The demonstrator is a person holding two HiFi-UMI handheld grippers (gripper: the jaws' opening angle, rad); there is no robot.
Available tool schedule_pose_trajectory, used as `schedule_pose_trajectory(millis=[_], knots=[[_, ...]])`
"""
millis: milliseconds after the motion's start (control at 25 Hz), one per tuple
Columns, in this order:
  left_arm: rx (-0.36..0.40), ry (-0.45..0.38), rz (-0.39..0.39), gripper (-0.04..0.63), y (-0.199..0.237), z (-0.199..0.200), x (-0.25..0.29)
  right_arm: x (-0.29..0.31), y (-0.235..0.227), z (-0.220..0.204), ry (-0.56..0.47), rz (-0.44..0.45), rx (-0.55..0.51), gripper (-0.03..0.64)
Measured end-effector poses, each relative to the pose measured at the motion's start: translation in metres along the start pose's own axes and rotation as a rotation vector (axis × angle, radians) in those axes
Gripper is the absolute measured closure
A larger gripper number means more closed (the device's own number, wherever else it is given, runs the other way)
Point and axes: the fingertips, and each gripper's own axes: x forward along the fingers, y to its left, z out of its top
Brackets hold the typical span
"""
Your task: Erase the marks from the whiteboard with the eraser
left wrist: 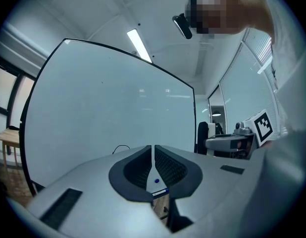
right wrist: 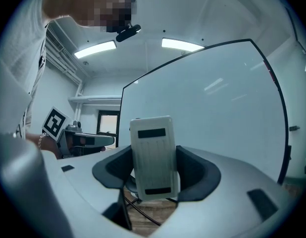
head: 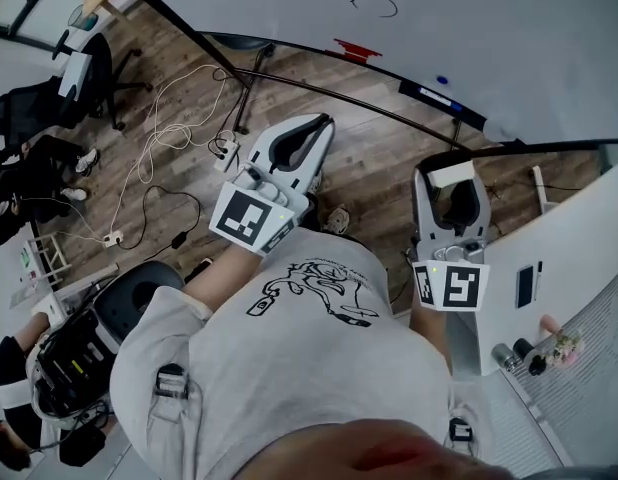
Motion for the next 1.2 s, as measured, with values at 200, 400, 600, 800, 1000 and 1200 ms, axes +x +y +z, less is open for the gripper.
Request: schedule_pose_trajectory(millis=[200,400,600,800,1000,1200], knots=[[0.001,-0.014,-0.005,0.561,0.033,0.005,0.009,0.034,0.002,0.005,-0.003,-0.011,-0.018,0.35],[-0.001,-0.027,-0.013,0.56,0.075,0.011,0.022,0.076,0.005,0.01,-0.008,-0.034,-0.025,0.35],[-0.008,-0.027,-0.043,0.561,0.112,0.014,0.033,0.121,0.019,0.01,-0.003,-0.024,-0.01,0.35],[-0.01,-0.028,-0.07,0.56,0.142,0.016,0.04,0.154,0.03,0.012,0.005,-0.051,-0.053,0.35],[-0.011,-0.024,-0.099,0.561,0.157,0.012,0.05,0.169,0.028,0.01,0.007,-0.094,-0.075,0.35],[-0.009,-0.028,-0.11,0.561,0.164,0.011,0.062,0.179,0.019,0.005,0.023,-0.117,-0.102,0.35]])
